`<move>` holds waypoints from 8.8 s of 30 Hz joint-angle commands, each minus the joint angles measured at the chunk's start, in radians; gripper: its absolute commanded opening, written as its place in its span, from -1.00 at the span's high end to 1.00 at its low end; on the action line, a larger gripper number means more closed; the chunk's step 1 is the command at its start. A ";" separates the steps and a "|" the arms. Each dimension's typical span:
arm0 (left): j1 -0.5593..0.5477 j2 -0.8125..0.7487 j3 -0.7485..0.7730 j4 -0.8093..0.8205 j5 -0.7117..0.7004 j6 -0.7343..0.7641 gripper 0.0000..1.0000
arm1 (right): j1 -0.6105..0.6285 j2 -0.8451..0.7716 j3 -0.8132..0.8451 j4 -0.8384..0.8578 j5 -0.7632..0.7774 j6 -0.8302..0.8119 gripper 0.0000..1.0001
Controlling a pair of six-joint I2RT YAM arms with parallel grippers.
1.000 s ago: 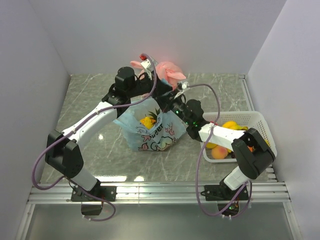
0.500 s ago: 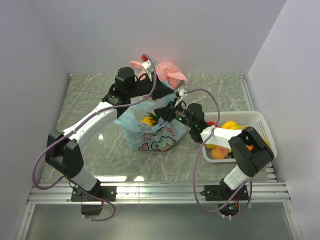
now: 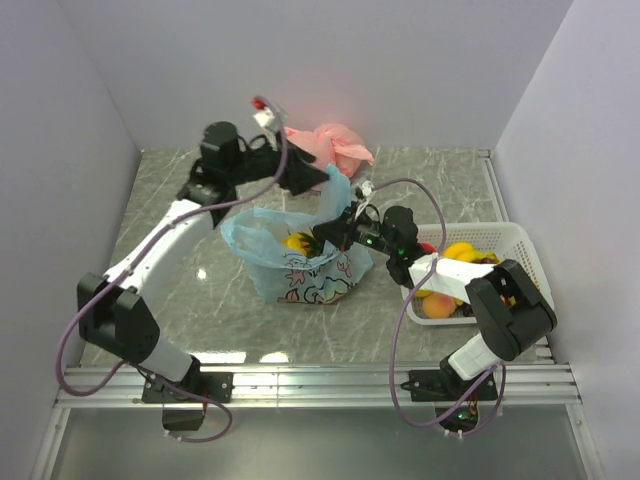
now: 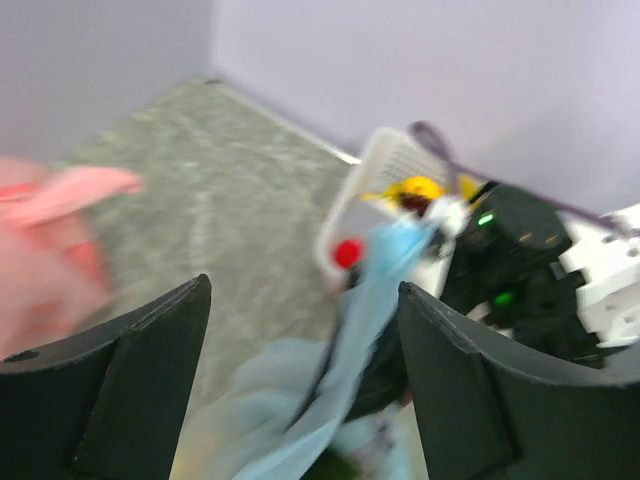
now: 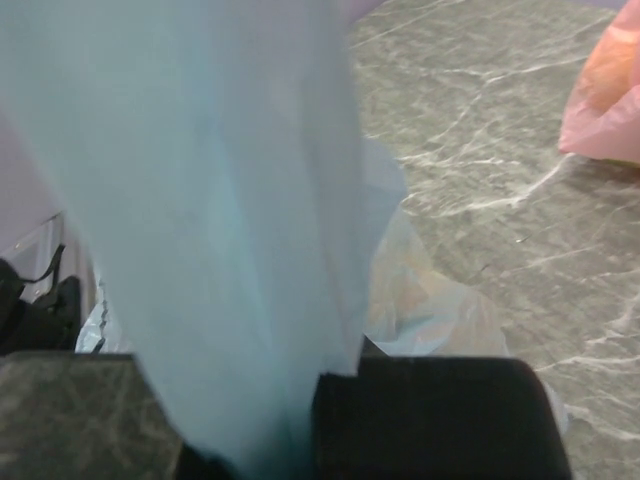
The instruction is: Place the fake fruits into the plastic bag and tie a complex knot
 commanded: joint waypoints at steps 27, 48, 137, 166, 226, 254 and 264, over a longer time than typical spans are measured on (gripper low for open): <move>0.015 0.084 -0.083 -0.478 0.286 0.716 0.99 | -0.073 -0.067 0.012 0.030 -0.184 0.225 -0.34; -0.044 -0.011 -0.163 -0.549 0.188 0.777 0.94 | 0.038 0.003 0.054 -0.179 0.071 0.279 1.00; 0.306 -0.378 0.019 -1.338 0.249 1.015 0.99 | -0.079 -0.202 0.350 -0.774 -0.226 -0.315 -0.77; 0.306 -0.364 0.075 -1.263 0.316 0.893 0.99 | 0.471 -0.146 0.244 -0.179 0.483 -0.818 -0.99; 0.294 -0.343 -0.677 0.199 0.109 -0.056 -0.03 | 0.328 0.149 0.249 -0.056 0.174 -0.198 1.00; 0.326 -0.304 -0.547 -0.085 0.344 0.234 0.99 | -0.123 0.242 0.709 -1.090 -0.462 -0.375 -0.95; 0.323 -0.275 -0.519 -0.166 0.342 0.301 0.99 | -0.136 0.566 1.151 -1.599 -0.716 -0.741 -0.96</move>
